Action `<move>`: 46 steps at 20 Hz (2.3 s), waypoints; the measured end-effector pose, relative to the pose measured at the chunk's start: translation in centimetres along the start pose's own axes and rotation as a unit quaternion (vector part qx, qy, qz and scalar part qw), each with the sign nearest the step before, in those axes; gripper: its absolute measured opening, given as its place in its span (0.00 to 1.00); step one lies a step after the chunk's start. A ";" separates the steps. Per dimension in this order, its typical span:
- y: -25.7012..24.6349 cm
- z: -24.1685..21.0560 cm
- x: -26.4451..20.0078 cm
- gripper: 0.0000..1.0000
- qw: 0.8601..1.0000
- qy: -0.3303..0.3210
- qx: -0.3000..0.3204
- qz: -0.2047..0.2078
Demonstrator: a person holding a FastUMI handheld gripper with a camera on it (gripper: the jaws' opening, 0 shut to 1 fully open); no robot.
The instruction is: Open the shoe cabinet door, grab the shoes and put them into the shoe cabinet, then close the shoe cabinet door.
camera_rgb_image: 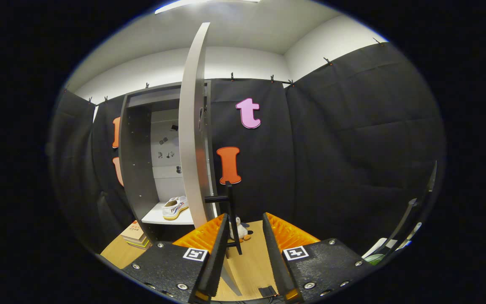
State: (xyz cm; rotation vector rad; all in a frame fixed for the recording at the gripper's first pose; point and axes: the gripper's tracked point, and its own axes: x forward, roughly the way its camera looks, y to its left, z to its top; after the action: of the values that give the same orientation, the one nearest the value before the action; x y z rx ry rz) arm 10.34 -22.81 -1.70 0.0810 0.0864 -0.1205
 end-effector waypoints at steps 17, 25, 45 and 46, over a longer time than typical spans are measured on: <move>8.5 -0.6 -0.7 0.53 0.993 -0.005 -0.011 0.121; 13.1 -0.9 0.2 0.54 0.983 -0.005 -0.006 0.185; 28.1 -2.4 5.3 0.68 0.951 0.007 -0.015 0.308; 28.9 -2.5 5.7 0.69 0.950 0.005 -0.020 0.311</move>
State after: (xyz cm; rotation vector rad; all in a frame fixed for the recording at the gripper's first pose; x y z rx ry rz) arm 19.36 5.30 -2.56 0.0650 0.0690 0.5142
